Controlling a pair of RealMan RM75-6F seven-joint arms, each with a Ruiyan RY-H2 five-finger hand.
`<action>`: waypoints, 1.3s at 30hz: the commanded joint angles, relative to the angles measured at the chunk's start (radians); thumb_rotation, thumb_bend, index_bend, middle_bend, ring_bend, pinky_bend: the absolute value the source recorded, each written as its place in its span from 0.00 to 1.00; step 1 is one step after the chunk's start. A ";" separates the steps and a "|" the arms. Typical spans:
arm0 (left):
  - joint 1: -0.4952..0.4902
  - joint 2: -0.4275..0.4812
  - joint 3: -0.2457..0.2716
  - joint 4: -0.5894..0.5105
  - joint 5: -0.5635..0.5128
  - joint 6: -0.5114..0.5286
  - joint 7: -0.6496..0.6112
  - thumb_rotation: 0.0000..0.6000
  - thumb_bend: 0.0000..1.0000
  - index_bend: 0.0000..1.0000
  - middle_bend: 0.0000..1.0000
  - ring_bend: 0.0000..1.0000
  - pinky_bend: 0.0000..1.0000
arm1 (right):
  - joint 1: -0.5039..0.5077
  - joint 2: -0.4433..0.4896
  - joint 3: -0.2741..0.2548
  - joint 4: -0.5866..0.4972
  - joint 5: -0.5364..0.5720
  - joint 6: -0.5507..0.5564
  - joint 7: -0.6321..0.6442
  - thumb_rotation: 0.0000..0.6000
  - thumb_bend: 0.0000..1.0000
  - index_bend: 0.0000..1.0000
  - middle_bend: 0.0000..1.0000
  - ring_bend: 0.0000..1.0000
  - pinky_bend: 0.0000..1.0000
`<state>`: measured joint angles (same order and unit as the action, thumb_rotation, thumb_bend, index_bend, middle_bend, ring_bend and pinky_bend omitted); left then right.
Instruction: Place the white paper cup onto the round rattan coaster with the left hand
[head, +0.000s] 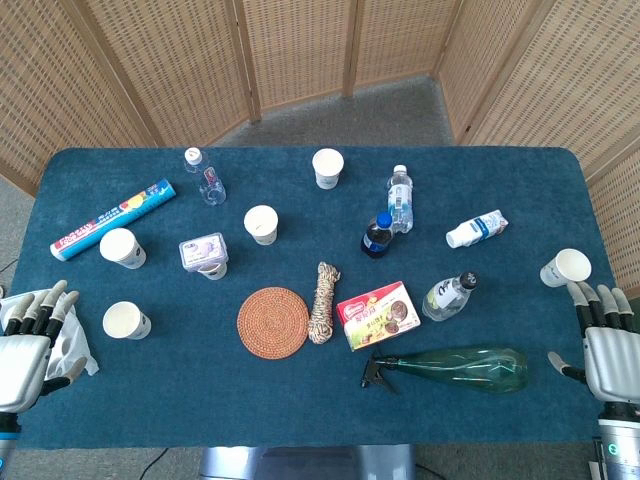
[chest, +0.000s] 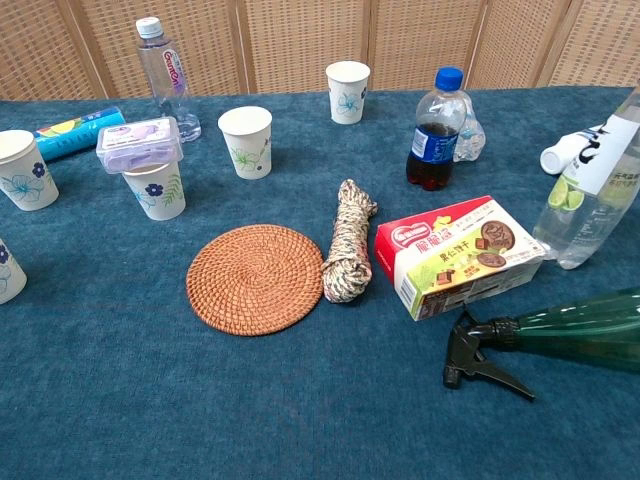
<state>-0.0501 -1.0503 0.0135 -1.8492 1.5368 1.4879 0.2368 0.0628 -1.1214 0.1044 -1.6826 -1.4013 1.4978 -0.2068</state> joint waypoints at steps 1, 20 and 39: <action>0.001 -0.001 0.001 0.001 0.000 0.001 0.002 1.00 0.30 0.00 0.00 0.00 0.00 | -0.001 0.001 -0.001 -0.003 -0.001 0.001 0.002 1.00 0.00 0.00 0.00 0.00 0.09; -0.050 0.020 -0.008 0.062 -0.084 -0.129 -0.093 1.00 0.30 0.00 0.00 0.00 0.00 | -0.011 0.023 0.014 -0.012 0.026 0.010 0.022 1.00 0.00 0.00 0.00 0.00 0.09; -0.177 -0.180 -0.086 0.244 -0.316 -0.349 -0.116 1.00 0.30 0.00 0.00 0.00 0.00 | -0.012 0.025 0.009 -0.016 0.018 0.007 0.032 1.00 0.00 0.00 0.00 0.00 0.09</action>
<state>-0.2221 -1.2237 -0.0682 -1.6102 1.2224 1.1414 0.1229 0.0509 -1.0963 0.1132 -1.6984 -1.3832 1.5046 -0.1744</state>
